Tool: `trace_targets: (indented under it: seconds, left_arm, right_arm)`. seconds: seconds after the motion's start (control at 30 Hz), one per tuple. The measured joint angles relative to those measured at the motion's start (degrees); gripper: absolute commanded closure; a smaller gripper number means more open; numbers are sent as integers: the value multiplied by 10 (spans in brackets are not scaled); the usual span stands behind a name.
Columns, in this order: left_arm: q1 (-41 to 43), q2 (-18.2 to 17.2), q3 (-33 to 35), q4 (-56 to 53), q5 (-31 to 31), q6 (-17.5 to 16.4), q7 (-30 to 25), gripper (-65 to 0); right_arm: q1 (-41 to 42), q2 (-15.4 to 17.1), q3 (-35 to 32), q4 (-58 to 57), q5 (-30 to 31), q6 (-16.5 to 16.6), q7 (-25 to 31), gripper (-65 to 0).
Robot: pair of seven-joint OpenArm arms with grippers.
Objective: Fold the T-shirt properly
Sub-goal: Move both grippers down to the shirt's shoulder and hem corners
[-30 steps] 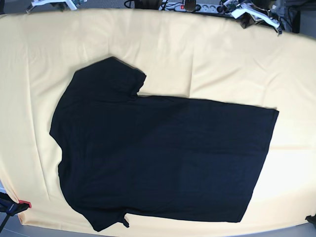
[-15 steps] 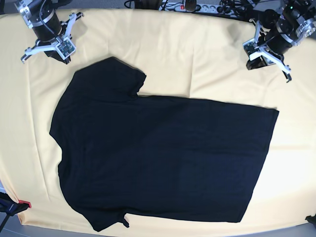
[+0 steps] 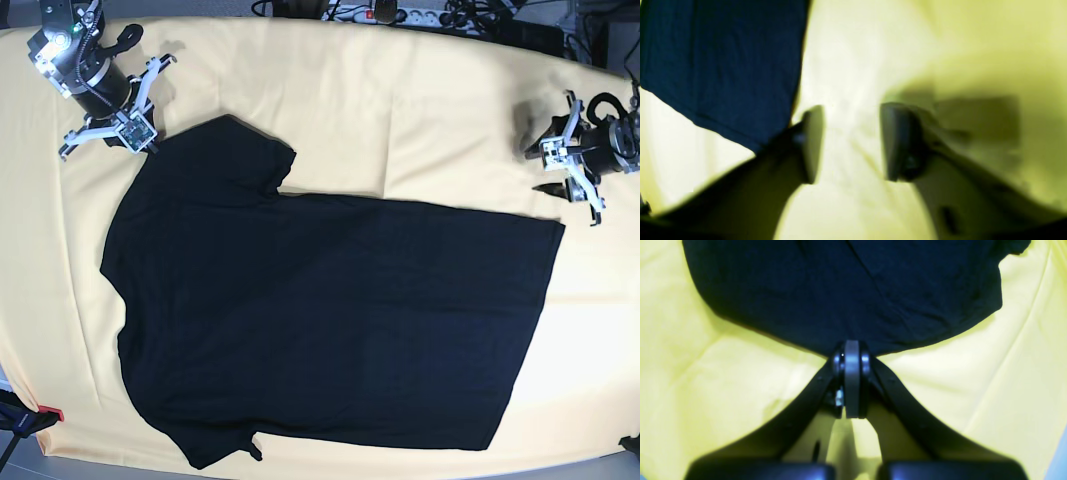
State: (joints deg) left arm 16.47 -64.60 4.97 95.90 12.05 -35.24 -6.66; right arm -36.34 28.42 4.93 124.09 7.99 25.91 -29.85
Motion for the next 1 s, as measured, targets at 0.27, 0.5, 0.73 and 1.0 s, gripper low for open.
trace_targets:
  seconds: [0.27,0.5,0.73,1.0]
  left_arm:
    - [-219,1,226,-88,70,52,-22,-345]
    - [-374,16,376,-147,96,67,-22,-344]
    - [-468,39,462,-214,92,68,-28,-344]
    - [-521,73,490,-261,115,85,-21,-342]
  right_arm:
    - [0,0,0,0,10,0,1,0]
    - [0,-2,0,0,10,0,1,0]
    - [0,-1,0,0,10,0,1,0]
    - [0,-2,0,0,10,0,1,0]
